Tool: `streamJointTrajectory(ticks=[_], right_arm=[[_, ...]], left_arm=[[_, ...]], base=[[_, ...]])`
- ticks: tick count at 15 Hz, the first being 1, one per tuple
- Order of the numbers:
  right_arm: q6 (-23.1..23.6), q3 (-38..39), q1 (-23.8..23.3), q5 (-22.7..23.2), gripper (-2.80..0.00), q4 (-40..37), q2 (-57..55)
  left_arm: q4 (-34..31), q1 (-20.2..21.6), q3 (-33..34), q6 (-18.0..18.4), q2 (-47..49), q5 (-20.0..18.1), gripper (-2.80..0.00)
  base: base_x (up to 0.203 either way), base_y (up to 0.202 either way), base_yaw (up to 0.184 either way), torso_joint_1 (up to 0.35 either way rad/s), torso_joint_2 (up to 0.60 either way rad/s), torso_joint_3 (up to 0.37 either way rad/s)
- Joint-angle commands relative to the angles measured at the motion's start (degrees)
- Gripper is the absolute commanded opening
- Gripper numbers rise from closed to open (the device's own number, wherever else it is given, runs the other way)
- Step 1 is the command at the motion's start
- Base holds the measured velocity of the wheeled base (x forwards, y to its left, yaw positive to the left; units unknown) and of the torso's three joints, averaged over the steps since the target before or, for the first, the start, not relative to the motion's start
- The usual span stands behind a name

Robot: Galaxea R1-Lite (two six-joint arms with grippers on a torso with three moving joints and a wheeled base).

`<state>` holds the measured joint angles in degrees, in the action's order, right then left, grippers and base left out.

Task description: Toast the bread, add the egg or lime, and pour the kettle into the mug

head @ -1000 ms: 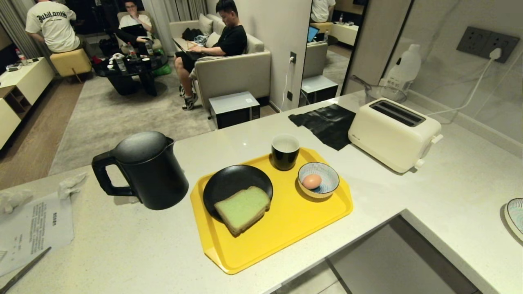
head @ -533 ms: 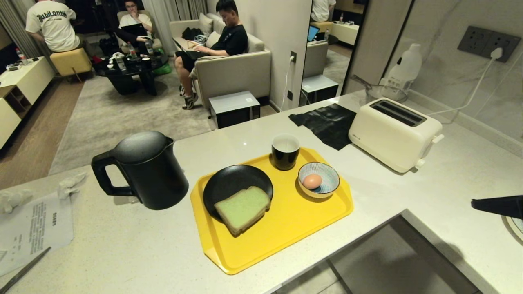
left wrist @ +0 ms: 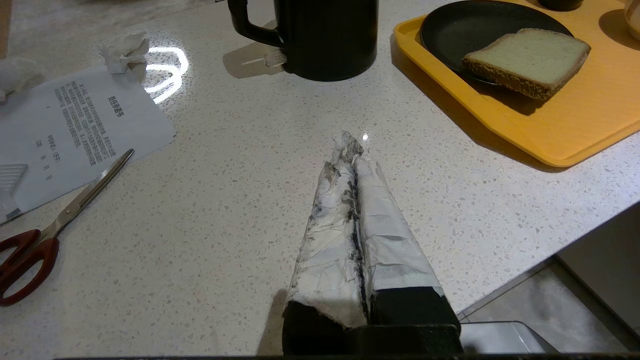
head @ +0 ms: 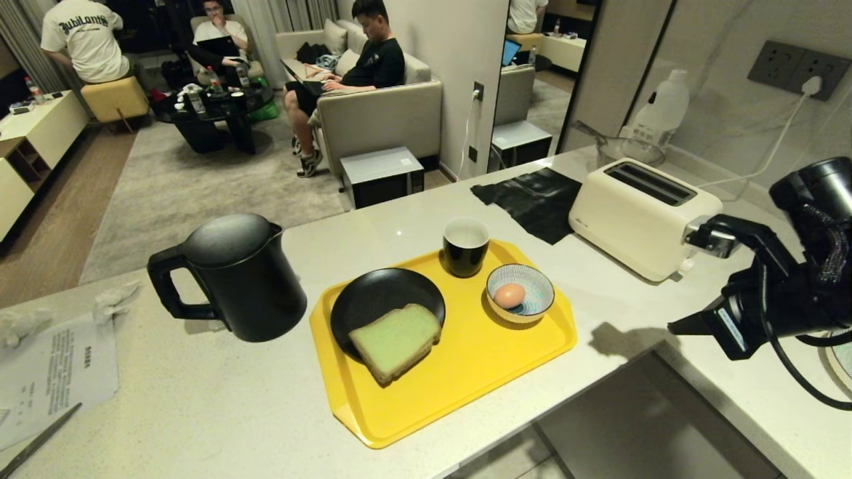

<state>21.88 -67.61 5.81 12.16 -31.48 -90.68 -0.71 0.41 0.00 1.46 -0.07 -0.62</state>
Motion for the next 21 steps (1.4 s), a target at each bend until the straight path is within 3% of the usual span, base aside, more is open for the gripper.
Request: streamJointTrajectory(ticks=[1,2,4,10,14,21], right_arm=[[4.77,0.42,2.03,-4.11,-2.80,-3.82,-1.71],[7.16,1.12,2.52,-7.87,-2.80,-4.39,-1.64],[11.45,3.29,3.55,-9.12,-2.80,-4.54,-1.92],[9.51,5.00,10.72,-3.88,-2.80,0.24,-6.21],[3.12,7.64,16.91,-4.41,-2.80,12.68,-10.51],[-0.03,7.78,22.46,-5.57,-2.80,13.54,-12.92]], left_arm=[[0.00,0.02,0.00,0.03,-0.01,0.01,-2.80],[0.00,0.02,0.00,0.03,-0.01,0.01,-2.80],[0.00,0.02,0.00,0.03,-0.01,0.01,-2.80],[0.00,0.02,0.00,0.03,-0.01,0.01,-2.80],[0.00,0.02,0.00,0.03,-0.01,0.01,-2.80],[0.00,0.02,0.00,0.03,-0.01,0.01,-2.80]], base=[[0.000,0.000,0.000,0.000,0.00,0.000],[0.000,0.000,0.000,0.000,0.00,0.000],[0.000,0.000,0.000,0.000,0.00,0.000],[0.000,0.000,0.000,0.000,0.00,0.000],[0.000,0.000,0.000,0.000,0.00,0.000],[0.000,0.000,0.000,0.000,0.00,0.000]])
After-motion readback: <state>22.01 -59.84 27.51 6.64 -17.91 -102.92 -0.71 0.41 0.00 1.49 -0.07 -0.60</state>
